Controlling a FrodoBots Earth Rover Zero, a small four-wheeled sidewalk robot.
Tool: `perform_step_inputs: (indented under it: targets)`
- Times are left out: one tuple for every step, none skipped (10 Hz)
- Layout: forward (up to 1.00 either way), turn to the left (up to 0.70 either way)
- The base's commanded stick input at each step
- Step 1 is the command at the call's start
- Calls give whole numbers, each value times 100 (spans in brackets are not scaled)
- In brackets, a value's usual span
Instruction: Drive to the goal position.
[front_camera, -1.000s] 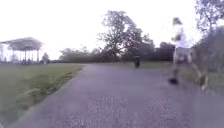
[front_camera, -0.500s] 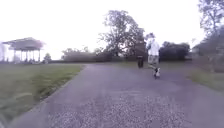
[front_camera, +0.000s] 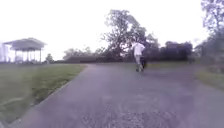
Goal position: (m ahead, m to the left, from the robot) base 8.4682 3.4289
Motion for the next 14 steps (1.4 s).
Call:
perform_step_inputs:
  targets:
    - [70, 0]
    - [70, 0]
    - [70, 0]
    - [70, 0]
    - [70, 0]
    - [70, 0]
    - [70, 0]
    - [70, 0]
    - [70, 0]
    - [70, 0]
    - [70, 0]
    - [70, 0]
    - [70, 0]
    - [70, 0]
